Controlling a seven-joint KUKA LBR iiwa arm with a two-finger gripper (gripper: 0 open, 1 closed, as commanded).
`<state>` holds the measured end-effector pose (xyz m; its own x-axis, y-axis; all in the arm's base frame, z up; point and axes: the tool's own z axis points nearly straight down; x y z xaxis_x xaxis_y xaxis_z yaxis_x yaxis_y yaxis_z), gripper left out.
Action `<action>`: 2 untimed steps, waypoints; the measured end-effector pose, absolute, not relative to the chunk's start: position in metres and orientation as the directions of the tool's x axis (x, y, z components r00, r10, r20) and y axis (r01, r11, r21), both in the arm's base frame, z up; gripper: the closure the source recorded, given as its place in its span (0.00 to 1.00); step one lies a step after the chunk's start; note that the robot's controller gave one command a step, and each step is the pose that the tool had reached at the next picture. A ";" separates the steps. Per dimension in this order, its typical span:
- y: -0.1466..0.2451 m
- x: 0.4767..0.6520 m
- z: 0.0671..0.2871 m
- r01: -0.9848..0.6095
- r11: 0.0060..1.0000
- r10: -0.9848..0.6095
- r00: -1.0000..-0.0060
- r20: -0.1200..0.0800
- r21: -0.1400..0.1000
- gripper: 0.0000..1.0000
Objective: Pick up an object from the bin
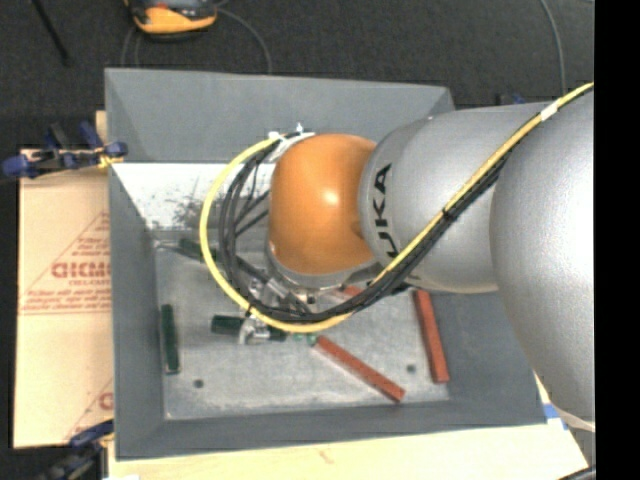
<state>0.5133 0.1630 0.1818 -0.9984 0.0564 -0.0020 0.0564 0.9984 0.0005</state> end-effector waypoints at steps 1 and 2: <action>0.163 0.513 0.182 0.056 0.998 0.056 -0.998 -0.002 0.000 1.00; 0.165 0.510 0.241 0.054 0.999 0.054 -0.999 -0.003 0.000 1.00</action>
Offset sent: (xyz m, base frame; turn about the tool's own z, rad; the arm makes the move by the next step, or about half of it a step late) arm -0.0040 0.0025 0.0588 0.0040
